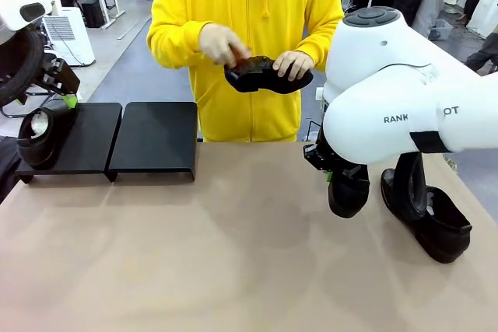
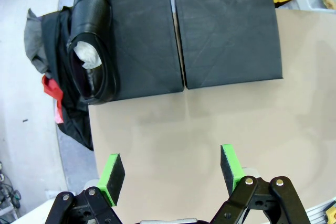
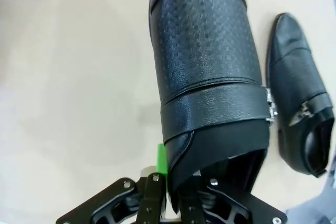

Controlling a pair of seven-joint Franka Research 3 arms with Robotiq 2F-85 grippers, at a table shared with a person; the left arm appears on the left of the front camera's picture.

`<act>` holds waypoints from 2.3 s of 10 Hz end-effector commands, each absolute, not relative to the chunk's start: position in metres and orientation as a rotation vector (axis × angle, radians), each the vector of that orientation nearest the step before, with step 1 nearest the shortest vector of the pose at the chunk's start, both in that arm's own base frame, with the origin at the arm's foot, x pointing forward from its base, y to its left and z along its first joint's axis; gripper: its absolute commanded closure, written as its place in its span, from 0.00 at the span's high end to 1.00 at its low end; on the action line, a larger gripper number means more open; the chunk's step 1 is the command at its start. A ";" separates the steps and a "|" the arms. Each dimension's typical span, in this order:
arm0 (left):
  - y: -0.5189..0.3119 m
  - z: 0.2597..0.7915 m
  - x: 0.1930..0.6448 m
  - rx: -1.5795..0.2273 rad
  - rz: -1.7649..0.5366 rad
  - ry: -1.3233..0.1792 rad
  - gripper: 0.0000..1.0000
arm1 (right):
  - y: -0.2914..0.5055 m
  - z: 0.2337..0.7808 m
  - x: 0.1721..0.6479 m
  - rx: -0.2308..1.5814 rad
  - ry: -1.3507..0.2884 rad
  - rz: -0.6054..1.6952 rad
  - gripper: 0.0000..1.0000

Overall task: Organize the shoes by placing them on the stand.
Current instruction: Pick up one Shoe and place it in the middle of the table.

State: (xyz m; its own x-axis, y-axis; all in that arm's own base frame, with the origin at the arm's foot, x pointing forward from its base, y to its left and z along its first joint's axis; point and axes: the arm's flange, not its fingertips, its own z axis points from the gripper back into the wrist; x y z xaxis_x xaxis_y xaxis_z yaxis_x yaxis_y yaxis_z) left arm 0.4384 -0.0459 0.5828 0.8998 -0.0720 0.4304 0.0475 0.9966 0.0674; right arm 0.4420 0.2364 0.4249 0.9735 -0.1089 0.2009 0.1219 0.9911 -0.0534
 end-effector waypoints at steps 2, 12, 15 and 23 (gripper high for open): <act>-0.044 0.583 0.437 0.047 -0.055 -0.453 0.95 | 0.281 0.444 0.417 -0.309 -0.225 -0.226 0.00; -0.044 0.583 0.437 0.047 -0.055 -0.453 0.95 | 0.471 0.372 0.351 -0.140 -0.241 -0.005 0.00; -0.044 0.583 0.437 0.047 -0.055 -0.453 0.95 | 0.485 0.361 0.346 -0.190 -0.181 -0.038 0.00; -0.044 0.583 0.437 0.047 -0.055 -0.453 0.95 | 0.469 0.378 0.343 -0.147 -0.171 -0.104 1.00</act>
